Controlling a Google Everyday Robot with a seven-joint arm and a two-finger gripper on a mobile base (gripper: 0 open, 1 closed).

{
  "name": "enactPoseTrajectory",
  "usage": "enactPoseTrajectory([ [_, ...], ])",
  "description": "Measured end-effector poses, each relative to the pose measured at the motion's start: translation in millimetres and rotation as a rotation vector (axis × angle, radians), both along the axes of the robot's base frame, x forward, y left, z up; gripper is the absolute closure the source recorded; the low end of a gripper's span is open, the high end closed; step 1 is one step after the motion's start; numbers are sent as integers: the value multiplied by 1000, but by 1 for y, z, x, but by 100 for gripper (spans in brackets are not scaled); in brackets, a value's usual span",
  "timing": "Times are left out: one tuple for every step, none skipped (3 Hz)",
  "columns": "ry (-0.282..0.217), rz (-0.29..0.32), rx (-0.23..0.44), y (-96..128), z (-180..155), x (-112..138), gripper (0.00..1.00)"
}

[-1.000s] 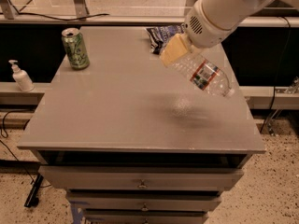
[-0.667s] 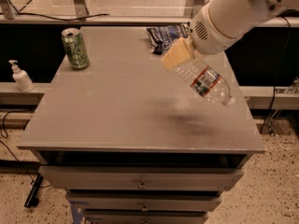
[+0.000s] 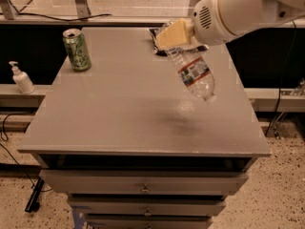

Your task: Pick water bottle

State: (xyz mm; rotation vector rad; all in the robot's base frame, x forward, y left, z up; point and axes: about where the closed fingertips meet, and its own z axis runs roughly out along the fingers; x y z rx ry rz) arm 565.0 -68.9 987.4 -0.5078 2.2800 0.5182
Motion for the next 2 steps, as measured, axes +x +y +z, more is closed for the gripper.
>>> enactPoseTrajectory([
  [-114,-24,77,7,34,27,100],
  [-114,-24,77,7,34,27,100],
])
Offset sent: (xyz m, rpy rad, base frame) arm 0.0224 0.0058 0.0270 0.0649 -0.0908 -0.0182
